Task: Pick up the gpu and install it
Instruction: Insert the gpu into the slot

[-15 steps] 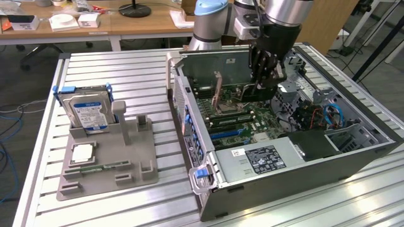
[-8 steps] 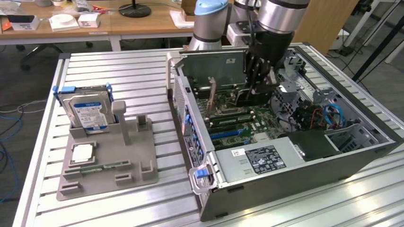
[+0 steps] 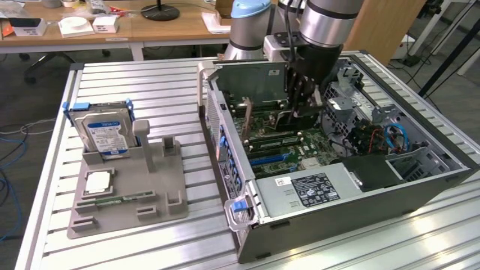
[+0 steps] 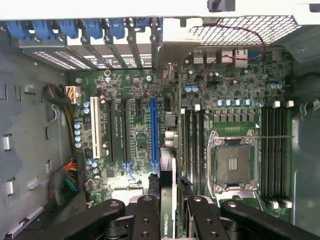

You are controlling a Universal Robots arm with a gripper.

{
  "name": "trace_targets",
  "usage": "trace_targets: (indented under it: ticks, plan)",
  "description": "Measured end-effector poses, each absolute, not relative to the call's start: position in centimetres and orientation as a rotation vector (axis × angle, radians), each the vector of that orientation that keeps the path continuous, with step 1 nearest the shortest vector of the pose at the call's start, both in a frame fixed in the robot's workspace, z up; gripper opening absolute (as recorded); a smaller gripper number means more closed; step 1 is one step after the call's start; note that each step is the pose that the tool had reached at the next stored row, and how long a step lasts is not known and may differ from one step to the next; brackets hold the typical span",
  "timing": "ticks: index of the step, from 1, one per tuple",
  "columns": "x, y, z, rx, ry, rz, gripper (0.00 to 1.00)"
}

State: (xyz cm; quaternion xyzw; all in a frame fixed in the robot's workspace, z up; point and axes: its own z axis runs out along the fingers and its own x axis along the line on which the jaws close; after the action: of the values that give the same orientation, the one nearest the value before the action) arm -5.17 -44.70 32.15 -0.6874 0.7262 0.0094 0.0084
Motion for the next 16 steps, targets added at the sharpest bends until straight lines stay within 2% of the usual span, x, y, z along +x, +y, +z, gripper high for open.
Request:
trace_targets:
  ticks: [16]
  plan:
    - [-5.7, -46.0, 29.8, -2.139, 2.275, 0.026, 0.26]
